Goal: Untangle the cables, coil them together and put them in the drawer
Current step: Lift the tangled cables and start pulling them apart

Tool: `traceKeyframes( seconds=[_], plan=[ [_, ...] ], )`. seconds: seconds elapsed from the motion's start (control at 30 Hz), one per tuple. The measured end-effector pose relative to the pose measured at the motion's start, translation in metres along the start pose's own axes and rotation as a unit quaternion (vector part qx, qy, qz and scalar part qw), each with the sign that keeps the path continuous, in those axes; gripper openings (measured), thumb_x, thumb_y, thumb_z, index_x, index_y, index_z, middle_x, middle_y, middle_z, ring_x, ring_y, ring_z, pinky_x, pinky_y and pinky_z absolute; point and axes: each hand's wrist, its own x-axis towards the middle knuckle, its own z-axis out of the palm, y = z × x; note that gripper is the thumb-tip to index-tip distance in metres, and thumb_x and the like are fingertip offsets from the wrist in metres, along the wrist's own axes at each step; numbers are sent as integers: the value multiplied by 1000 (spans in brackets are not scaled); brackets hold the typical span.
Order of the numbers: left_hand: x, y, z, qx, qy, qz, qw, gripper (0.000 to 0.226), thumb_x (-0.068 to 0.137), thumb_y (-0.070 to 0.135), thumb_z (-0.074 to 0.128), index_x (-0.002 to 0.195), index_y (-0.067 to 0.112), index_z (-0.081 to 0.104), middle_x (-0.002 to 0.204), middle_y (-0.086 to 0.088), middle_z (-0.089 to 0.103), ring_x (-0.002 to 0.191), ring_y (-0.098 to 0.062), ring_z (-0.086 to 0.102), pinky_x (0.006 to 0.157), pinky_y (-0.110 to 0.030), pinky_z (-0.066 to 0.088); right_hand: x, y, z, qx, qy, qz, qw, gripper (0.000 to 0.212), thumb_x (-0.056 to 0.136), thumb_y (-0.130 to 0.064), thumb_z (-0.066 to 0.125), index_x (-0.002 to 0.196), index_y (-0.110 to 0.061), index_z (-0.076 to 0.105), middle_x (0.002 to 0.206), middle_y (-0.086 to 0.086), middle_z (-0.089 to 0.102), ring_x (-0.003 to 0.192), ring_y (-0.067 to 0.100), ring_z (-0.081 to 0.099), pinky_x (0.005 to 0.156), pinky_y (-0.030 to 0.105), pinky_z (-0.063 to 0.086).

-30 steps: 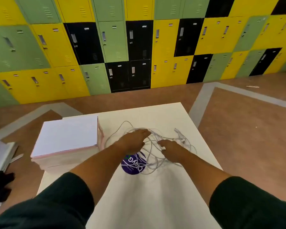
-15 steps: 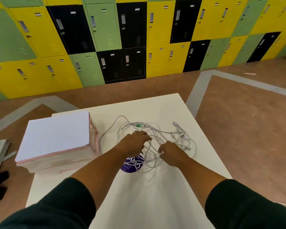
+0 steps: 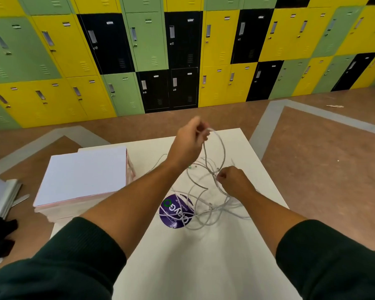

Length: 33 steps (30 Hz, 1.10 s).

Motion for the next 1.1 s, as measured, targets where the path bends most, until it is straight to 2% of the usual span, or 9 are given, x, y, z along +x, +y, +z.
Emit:
traceKeyframes(
  seconds=[0.1,0.2,0.27,0.47,0.67,0.8,0.93,1.03,1.1],
  plan=[
    [14,25,-14,-74,64,-3,995,5,99,10,57,98,13,61,82,-6,68,75,-18,68,66,-44,61,-1,-3,-1,109,-5,4,994,17,92,-18,66,109,-13,67,85,5,64,70,17,58,63,23,41],
    [16,34,-23,-97,78,-8,992,5,97,8,59,100,8,64,82,-10,69,73,-21,70,62,-45,61,-1,-16,-5,172,-15,-30,984,62,80,-29,82,133,-27,49,108,0,58,85,18,61,77,34,52],
    [12,39,-26,-115,63,-15,991,5,97,8,60,101,7,63,80,-12,69,70,-25,71,60,-46,61,-3,-30,-11,202,-25,-53,978,71,76,-36,84,136,-34,45,113,-2,56,91,17,62,79,35,53],
    [-4,44,-30,-165,29,-27,986,12,99,13,58,107,4,61,83,-16,70,68,-29,70,56,-42,60,-9,-66,-29,355,-85,-45,930,9,94,-11,65,99,-3,67,84,10,67,62,21,63,55,27,48],
    [-21,27,-36,-148,-6,-114,982,37,102,44,47,116,12,62,112,-9,69,103,-22,67,79,-44,54,-9,-88,-44,414,-32,-66,907,9,98,-9,58,91,-6,63,80,15,63,60,28,65,56,32,56],
    [-38,12,-32,-144,-97,-118,978,31,98,34,59,124,17,60,113,3,67,101,0,64,80,-18,52,-9,-108,-68,437,21,-86,895,14,99,-12,57,89,-11,65,76,11,70,63,26,69,59,35,57],
    [-47,-7,-20,-79,-133,-158,975,40,94,17,66,132,16,54,122,-10,63,110,-21,64,96,-38,53,-14,-137,-94,436,65,-120,889,17,103,-12,49,95,-9,64,75,15,66,58,22,66,56,34,58],
    [-48,-8,-17,-60,-113,-170,977,18,98,10,58,114,17,63,109,-13,70,98,-25,66,89,-39,55,-18,-155,-113,456,114,-138,872,18,104,-14,46,98,-8,62,74,11,64,57,20,63,56,31,56],
    [-45,-2,-19,-79,-101,-182,975,12,99,7,55,107,9,64,104,-17,70,87,-26,66,71,-26,57,-19,-162,-121,471,135,-133,862,20,105,-16,44,102,-6,61,76,9,64,57,18,64,56,29,56]
  ],
)
